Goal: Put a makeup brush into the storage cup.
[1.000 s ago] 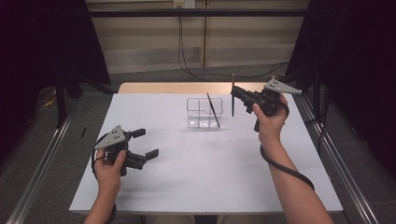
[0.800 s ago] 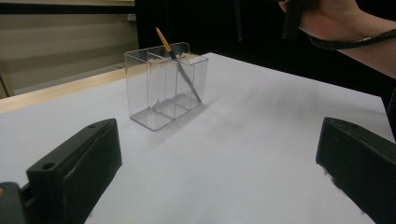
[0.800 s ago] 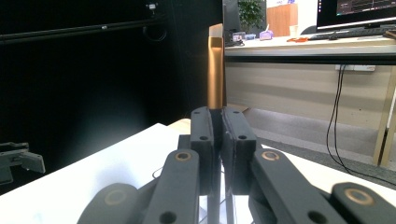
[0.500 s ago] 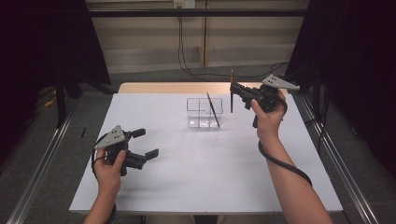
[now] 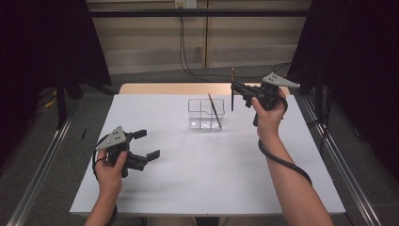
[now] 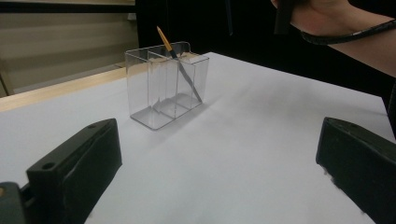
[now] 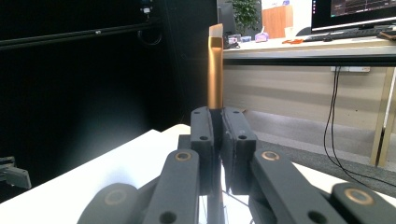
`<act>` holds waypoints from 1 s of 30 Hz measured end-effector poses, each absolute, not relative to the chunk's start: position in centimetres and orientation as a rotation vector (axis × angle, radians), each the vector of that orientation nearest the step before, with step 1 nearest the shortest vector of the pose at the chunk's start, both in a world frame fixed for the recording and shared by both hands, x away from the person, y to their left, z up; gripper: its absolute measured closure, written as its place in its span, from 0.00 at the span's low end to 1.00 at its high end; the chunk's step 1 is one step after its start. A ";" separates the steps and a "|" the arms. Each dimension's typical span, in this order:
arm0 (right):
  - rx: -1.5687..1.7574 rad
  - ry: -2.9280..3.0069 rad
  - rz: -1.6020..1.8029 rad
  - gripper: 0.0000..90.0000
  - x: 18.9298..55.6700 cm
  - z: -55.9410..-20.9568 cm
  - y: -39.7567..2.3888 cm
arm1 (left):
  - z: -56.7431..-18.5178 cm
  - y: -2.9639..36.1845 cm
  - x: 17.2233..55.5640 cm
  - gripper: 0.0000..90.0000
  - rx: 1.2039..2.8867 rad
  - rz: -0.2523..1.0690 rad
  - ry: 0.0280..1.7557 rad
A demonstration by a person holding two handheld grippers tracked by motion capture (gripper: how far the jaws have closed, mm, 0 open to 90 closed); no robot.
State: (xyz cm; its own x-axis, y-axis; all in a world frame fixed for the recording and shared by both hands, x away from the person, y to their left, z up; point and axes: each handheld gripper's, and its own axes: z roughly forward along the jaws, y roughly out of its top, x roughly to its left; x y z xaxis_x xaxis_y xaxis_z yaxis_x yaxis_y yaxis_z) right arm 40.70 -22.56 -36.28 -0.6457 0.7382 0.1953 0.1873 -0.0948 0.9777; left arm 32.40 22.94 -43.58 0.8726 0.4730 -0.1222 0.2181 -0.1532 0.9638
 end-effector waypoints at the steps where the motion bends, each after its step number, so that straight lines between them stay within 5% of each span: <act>1: 1.011 1.770 1.790 0.94 40.8 -36.3 -22.5 | -43.6 23.0 32.4 0.00 1.736 0.240 0.531; 30: 1.029 1.741 1.795 0.94 42.3 -36.7 -21.9 | -43.7 23.0 32.4 0.00 1.733 0.240 0.536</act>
State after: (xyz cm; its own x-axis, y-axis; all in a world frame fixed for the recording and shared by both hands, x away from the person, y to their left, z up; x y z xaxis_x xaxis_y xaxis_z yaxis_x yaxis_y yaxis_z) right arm 42.31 -21.91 -36.67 -0.6297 0.7482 0.2089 0.1857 -0.1162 0.9757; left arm 32.40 22.98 -43.65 0.8705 0.4753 -0.1277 0.2221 -0.1478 0.9638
